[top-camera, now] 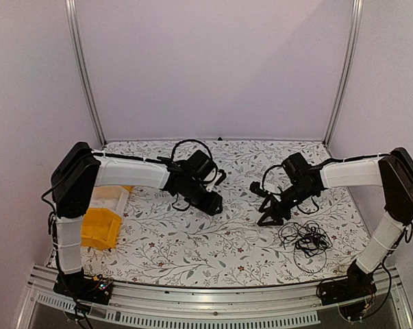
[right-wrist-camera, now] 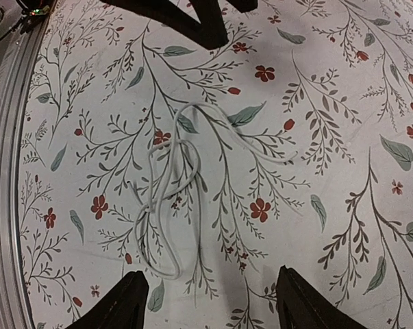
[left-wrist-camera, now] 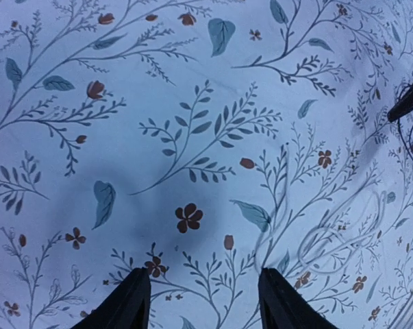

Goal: Untangle the cables

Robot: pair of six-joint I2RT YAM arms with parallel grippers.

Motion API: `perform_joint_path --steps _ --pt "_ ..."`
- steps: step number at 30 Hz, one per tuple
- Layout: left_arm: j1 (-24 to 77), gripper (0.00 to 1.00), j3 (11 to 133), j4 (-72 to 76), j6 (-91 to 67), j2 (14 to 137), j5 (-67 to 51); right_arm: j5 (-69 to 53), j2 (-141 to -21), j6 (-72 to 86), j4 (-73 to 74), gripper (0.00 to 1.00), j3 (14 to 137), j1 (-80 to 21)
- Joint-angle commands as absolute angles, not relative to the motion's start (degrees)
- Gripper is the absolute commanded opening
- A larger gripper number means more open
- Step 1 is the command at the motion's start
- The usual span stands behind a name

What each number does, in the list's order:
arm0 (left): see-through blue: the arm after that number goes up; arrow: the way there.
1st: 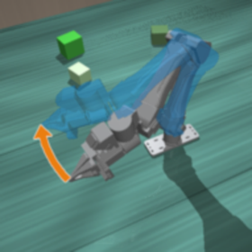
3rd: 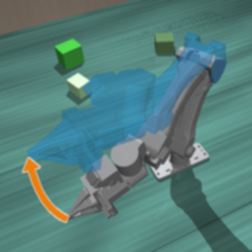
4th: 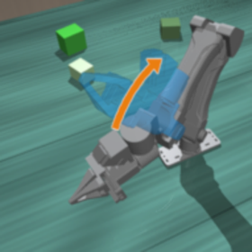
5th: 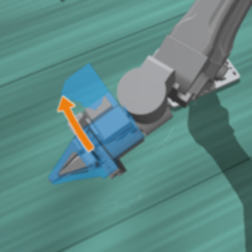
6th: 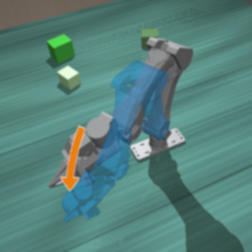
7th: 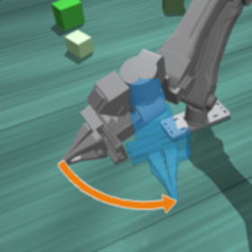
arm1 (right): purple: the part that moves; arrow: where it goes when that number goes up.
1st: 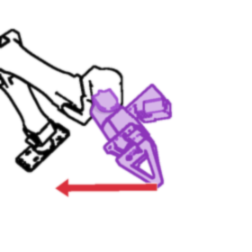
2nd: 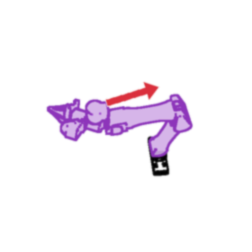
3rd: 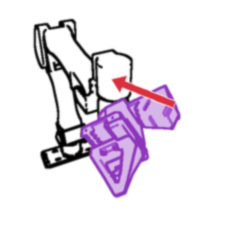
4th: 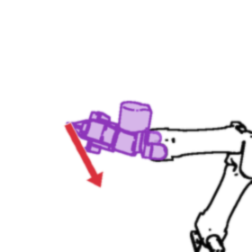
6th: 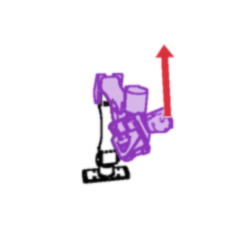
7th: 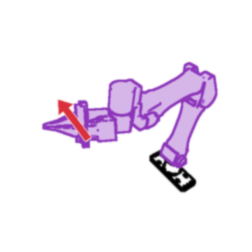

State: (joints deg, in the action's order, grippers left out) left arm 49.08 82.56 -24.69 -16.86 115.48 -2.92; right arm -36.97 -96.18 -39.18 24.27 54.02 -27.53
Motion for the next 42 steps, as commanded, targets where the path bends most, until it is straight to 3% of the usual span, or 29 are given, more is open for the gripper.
perform_joint_path --steps 1,14,16,20,23,31,37,42 --pt "48.6 0.54 82.0 -14.4 -21.2 118.4 -13.7 -34.1 -99.1 -40.2 25.6 0.69 55.6 -29.5" --pt "49.4 0.52 83.9 -4.6 -26.4 127.4 -22.5 -33.8 -104.9 -40.3 26.7 0.66 57.0 -33.7" --pt "49.6 0.52 84.3 -4.7 -26.4 128.3 -22.1 -32.9 -105.0 -40.2 26.1 0.55 57.1 -34.2" --pt "49.7 0.51 84.4 -3.9 -27.1 130.1 -22.4 -32.2 -103.5 -39.4 24.8 0.19 57.3 -34.5" --pt "49.7 0.51 85.1 -3.8 -28.1 131.6 -22.7 -32.3 -101.7 -39.2 24.1 0.07 56.7 -34.7" --pt "50.9 0.47 88.4 -5.7 -28.9 135.6 -20.6 -31.9 -100.9 -39.6 24.4 0.07 56.7 -35.2" --pt "53.3 0.45 92.4 -9.6 -27.4 138.5 -12.6 -31.8 -100.7 -39.6 24.4 0.08 56.7 -35.3" --pt "53.6 0.3 92.8 -9.7 -28.4 140.4 -11.5 -31.4 -100.2 -39.6 24.2 0.09 56.4 -35.3"
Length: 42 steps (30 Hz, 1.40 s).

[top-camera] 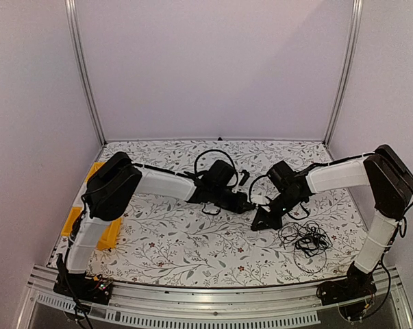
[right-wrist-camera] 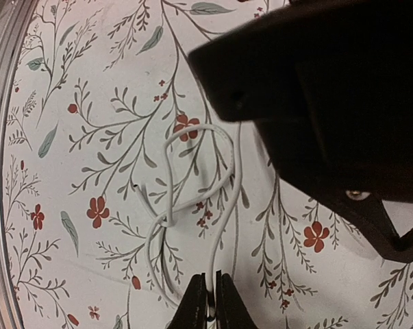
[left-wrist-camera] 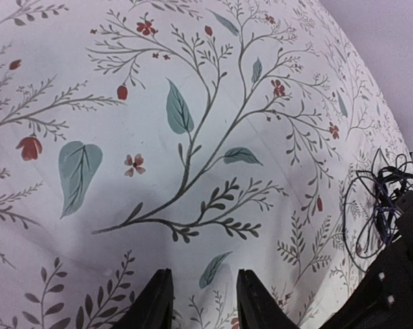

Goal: Untangle the cables

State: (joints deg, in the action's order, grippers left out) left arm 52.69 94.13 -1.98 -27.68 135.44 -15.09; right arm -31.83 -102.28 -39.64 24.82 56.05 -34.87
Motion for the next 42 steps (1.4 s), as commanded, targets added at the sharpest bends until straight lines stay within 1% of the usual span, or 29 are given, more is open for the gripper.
perform_joint_path --steps 1,10,12,15,19,22,26,30,33,37,39,42 --pt "53.6 0.26 92.7 -9.8 -28.6 140.6 -11.5 -31.3 -100.0 -39.6 24.2 0.09 56.3 -35.3" --pt "53.7 0.23 88.8 -8.7 -29.7 137.9 -11.6 -31.1 -100.2 -39.6 24.1 0.09 56.2 -35.3" --pt "53.6 0.17 87.5 -8.1 -29.9 137.4 -12.0 -31.0 -100.2 -39.6 24.0 0.09 56.2 -35.3" --pt "53.5 0.01 85.5 -7.1 -30.1 136.5 -11.8 -30.9 -100.2 -39.6 24.0 0.1 56.2 -35.3" --pt "52.6 0.0 82.5 -7.0 -29.8 134.1 -9.4 -30.5 -100.3 -39.6 24.0 0.1 56.1 -35.3" --pt "50.4 0.0 78.5 -6.6 -28.8 129.7 -6.4 -30.3 -100.4 -39.5 24.0 0.1 56.0 -35.3" --pt "44.5 0.0 71.7 -6.7 -26.9 119.9 -0.7 -29.7 -100.4 -39.5 24.0 0.1 55.9 -35.2" --pt "38.5 0.0 66.4 -8.0 -24.6 106.7 4.4 -28.8 -100.7 -39.3 24.0 0.09 55.9 -35.2" --pt "34.9 0.0 64.4 -10.3 -22.6 99.0 7.9 -28.5 -100.7 -39.1 23.9 0.09 55.9 -35.2" --pt "32.7 0.0 62.5 -11.4 -20.6 91.3 12.0 -28.2 -101.0 -39.1 23.9 0.08 56.0 -35.2" --pt "32.4 0.0 62.5 -11.8 -20.3 89.2 12.4 -28.3 -101.2 -39.1 24.0 0.07 56.1 -35.2" --pt "32.3 0.0 63.2 -12.2 -20.1 87.5 10.0 -28.5 -101.4 -38.9 24.1 0.08 56.3 -35.2"
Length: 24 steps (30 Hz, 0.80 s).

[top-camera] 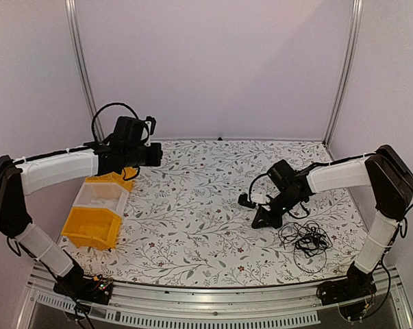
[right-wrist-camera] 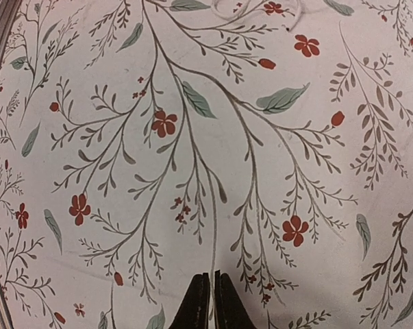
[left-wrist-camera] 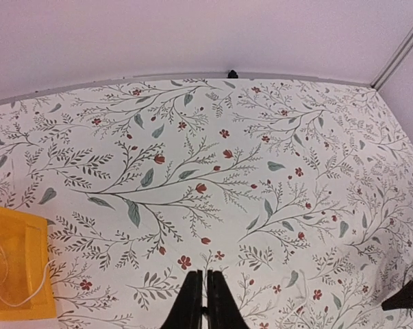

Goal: Untangle the cables

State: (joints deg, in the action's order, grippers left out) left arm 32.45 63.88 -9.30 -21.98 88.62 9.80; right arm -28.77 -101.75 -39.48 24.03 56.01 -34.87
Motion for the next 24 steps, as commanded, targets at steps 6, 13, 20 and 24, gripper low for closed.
perform_joint_path --steps 6,13,20,24 --pt "32.4 0.0 64.3 -12.3 -21.5 87.1 7.4 -30.2 -99.6 -37.4 24.8 0.28 58.7 -35.2" --pt "32.3 0.0 62.9 -12.8 -22.7 90.3 7.1 -31.3 -102.4 -36.0 27.8 0.46 68.2 -37.0" --pt "32.4 0.0 59.8 -10.9 -24.9 91.2 6.3 -29.2 -113.4 -31.8 27.3 0.48 79.4 -44.1" --pt "32.5 0.0 59.5 -11.3 -25.1 91.8 5.8 -26.4 -120.1 -30.2 27.6 0.51 86.3 -47.7"
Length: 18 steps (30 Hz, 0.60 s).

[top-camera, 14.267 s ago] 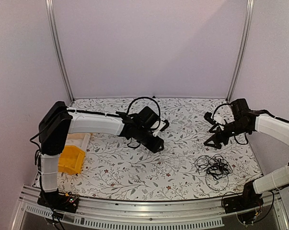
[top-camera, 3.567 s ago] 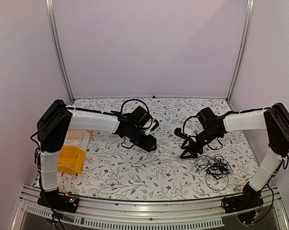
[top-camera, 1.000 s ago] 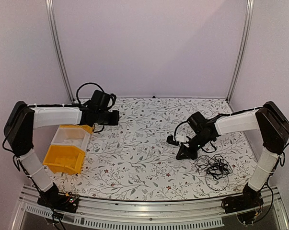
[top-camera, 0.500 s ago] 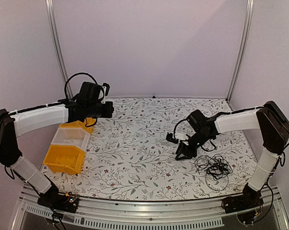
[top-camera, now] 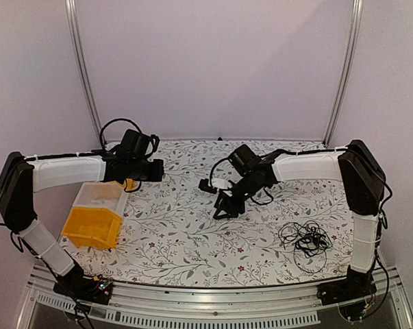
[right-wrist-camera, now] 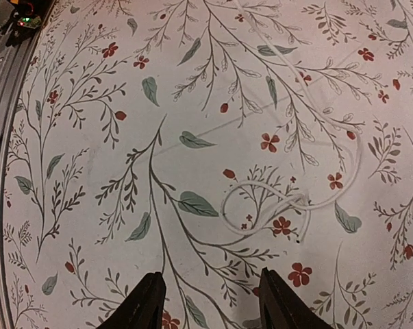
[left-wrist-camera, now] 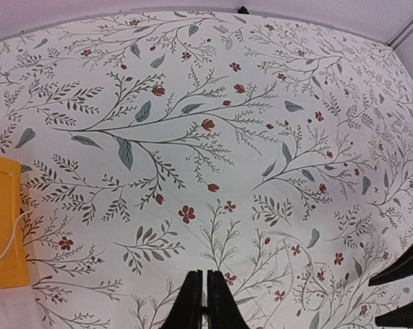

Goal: Untangle the cables

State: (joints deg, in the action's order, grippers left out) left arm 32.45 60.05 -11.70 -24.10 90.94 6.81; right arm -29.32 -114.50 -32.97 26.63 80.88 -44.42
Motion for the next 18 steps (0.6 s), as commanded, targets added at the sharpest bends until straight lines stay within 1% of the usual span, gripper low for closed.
perform_joint_path --steps 1,5,10,15,18 --pt "32.5 0.0 59.4 -11.3 -25.1 91.9 5.7 -25.3 -121.5 -29.7 27.7 0.51 87.6 -48.1" --pt "32.5 0.0 59.3 -11.4 -25.2 91.9 5.6 -22.9 -126.6 -26.2 27.7 0.51 91.0 -48.3" --pt "32.5 0.0 59.2 -11.3 -25.3 92.0 5.3 -22.7 -129.1 -23.3 27.7 0.49 91.8 -48.3" --pt "32.5 0.0 59.5 -11.3 -25.2 92.0 5.2 -24.7 -127.1 -23.3 28.3 0.45 90.6 -48.3" --pt "32.5 0.0 59.6 -11.3 -25.2 91.9 5.0 -22.7 -124.2 -23.6 26.3 0.41 88.0 -48.3"
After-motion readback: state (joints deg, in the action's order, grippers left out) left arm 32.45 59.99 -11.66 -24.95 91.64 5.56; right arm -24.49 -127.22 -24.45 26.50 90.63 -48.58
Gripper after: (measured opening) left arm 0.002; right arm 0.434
